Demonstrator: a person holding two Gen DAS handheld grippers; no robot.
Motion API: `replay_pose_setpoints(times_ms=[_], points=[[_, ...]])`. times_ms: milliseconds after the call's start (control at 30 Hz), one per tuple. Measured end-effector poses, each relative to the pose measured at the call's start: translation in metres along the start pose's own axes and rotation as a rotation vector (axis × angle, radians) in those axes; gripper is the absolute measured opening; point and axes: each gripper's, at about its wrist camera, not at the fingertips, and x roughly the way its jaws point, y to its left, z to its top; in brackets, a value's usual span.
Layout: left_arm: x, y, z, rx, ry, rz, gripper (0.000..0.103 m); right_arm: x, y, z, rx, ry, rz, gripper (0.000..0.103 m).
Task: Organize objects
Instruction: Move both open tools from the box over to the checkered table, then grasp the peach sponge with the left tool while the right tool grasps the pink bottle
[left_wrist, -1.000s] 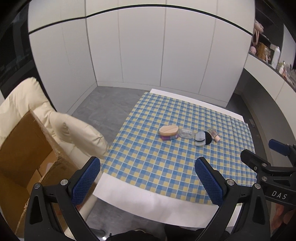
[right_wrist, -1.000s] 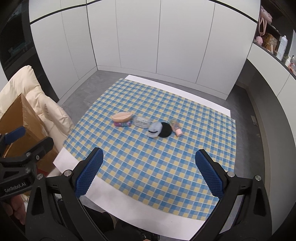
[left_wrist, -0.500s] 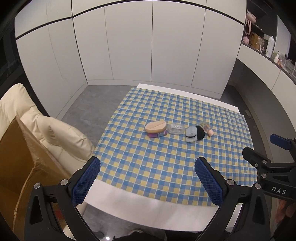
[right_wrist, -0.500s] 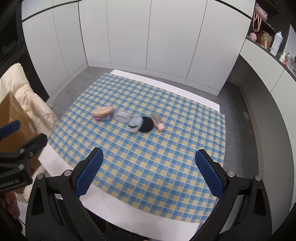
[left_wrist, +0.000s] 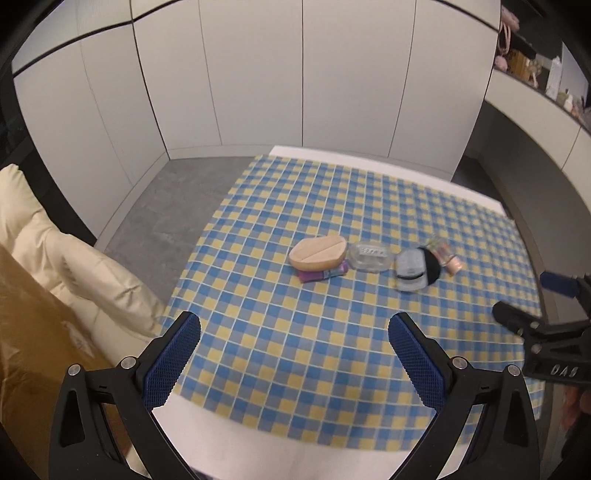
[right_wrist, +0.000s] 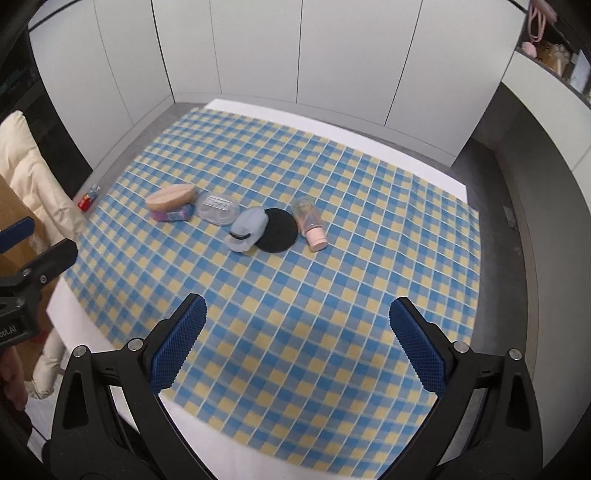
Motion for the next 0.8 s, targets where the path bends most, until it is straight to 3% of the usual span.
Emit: replay_pose_setpoints(times_ms=[200,333,433,800], points=[[0.046,-0.002,0.007,-0.023,0.044,-0.034,0.098,0.042,-0.012,0.009,-0.010,0.001,0.012,0.101],[0.070,-0.004,0.016,-0.019,0.065,-0.062,0.098,0.067,-0.020,0.017,-0.044,0.002,-0.036,0.099],[0.089,-0.008,0.023,-0.012,0.082,-0.067,0.098,0.085,-0.027,0.024,-0.059,0.017,-0.032,0.090],[0.128,-0.005,0.036,-0.039,0.106,-0.091,0.099,0.139,-0.033,0.045,-0.071,0.087,-0.054,0.083]])
